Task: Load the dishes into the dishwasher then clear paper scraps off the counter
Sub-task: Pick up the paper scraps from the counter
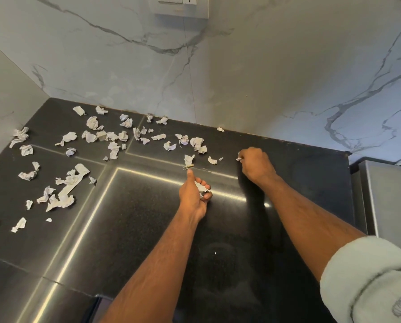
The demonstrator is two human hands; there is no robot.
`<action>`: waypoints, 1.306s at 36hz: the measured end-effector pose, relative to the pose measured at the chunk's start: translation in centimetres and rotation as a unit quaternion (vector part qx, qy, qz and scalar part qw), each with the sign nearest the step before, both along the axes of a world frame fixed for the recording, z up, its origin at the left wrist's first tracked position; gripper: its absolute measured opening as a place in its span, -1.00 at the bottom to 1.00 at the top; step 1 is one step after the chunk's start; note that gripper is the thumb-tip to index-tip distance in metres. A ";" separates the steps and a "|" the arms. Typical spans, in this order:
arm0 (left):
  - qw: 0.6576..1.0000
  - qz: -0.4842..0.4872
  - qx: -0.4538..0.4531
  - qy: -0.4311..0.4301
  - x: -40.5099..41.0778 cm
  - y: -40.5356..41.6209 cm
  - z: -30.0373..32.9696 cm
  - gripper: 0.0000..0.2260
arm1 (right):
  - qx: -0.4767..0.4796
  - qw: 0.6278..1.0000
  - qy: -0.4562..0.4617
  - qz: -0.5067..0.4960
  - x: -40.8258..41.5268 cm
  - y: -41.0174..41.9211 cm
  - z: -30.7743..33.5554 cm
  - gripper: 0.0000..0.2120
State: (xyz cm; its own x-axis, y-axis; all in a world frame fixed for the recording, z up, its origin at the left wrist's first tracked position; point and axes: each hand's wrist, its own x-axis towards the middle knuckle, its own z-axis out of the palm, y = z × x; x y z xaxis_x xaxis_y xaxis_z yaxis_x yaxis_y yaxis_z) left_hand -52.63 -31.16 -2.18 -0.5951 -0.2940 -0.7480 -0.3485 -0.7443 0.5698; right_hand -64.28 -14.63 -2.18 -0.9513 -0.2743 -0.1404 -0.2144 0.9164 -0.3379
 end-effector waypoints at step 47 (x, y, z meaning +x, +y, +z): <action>0.992 0.127 -0.009 0.014 23.3 -5.6 6.9 -0.70 | -0.329 0.926 -0.166 0.085 29.6 -13.3 5.0 -0.69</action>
